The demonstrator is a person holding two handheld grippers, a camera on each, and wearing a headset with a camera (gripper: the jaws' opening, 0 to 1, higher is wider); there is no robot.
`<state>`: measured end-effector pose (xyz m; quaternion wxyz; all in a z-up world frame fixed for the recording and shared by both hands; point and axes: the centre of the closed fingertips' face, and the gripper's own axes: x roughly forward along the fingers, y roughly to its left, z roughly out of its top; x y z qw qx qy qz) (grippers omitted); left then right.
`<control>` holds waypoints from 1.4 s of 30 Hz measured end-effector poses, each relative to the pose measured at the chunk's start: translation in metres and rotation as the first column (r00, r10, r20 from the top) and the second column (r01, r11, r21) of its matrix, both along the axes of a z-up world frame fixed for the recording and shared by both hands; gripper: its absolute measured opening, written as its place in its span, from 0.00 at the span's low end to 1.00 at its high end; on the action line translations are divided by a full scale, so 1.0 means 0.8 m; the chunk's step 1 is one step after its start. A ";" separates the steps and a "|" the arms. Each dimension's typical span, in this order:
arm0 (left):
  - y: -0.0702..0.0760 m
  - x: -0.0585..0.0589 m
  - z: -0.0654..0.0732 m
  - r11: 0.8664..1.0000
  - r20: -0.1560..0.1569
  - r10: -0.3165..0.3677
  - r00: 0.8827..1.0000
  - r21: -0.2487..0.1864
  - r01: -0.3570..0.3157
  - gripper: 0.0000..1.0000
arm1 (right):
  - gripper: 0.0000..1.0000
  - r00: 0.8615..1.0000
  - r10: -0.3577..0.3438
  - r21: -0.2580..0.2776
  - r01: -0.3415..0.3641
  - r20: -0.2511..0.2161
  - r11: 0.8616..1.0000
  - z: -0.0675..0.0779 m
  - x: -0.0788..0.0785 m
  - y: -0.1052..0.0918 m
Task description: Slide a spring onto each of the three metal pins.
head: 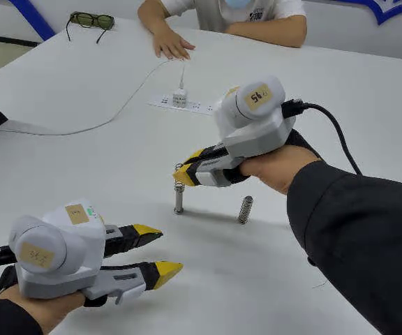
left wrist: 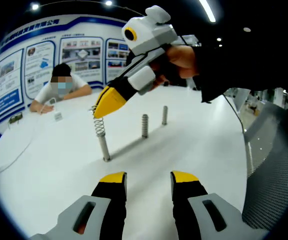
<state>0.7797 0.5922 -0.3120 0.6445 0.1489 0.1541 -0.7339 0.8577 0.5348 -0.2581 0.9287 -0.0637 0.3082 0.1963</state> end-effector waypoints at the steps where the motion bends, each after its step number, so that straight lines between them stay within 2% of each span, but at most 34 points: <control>1: 0.000 0.001 0.000 1.000 -0.001 0.002 1.000 0.000 -0.002 0.36 | 0.12 1.000 -0.005 0.008 0.005 -0.003 1.000 0.000 -0.001 0.000; 21: 0.001 0.004 -0.001 1.000 -0.001 0.008 1.000 0.000 -0.008 0.36 | 0.12 0.999 -0.008 -0.027 0.007 -0.033 1.000 -0.024 -0.008 0.005; 36: 0.002 0.006 -0.002 1.000 -0.003 0.017 1.000 0.002 -0.017 0.36 | 0.12 0.998 -0.028 -0.039 0.026 -0.056 0.999 -0.052 -0.001 -0.002; 42: 0.002 0.006 -0.003 1.000 -0.004 0.018 1.000 0.002 -0.018 0.36 | 0.12 0.997 -0.031 -0.064 0.027 -0.067 0.998 -0.062 -0.001 -0.004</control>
